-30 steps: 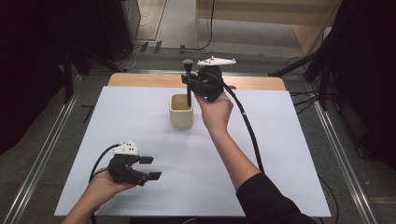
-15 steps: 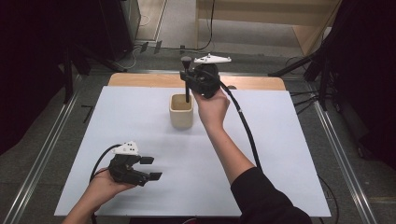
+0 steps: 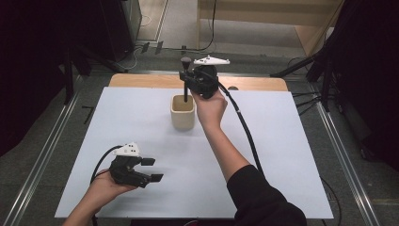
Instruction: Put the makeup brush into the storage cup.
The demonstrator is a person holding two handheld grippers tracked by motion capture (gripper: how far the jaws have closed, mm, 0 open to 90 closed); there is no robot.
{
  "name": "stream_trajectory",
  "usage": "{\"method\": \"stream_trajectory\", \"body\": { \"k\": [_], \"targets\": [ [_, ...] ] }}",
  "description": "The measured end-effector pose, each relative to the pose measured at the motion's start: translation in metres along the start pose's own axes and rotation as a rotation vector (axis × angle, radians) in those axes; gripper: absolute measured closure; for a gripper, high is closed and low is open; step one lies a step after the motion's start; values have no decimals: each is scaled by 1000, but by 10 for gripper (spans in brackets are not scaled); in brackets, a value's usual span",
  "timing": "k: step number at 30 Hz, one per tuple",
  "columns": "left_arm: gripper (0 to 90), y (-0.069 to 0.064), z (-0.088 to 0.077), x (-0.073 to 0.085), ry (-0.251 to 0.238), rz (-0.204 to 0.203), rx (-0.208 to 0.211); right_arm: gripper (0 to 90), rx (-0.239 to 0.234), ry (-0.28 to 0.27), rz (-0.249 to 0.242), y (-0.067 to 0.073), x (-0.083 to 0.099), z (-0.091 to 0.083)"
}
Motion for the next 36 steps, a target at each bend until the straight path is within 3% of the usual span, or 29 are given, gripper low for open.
{"method": "stream_trajectory", "body": {
  "k": [4,25,36],
  "targets": [
    [289,0,0,0,2,3,4,779,-8,4,20,-2,2,4],
    [289,-1,2,-1,1,6,5,779,-8,16,12,3,15,18],
    [289,0,1,-1,3,10,8,779,-2,30,-18,6,23,23]
  ]
}}
Point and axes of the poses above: each handheld gripper's, and its own axes: z roughly forward along the jaws, x roughly out of its underside, y roughly to its left, the point moved 9 cm from there along z, roughly forward along the jaws, and after that the axes turned 2 degrees about z, right-handed, at the moved point
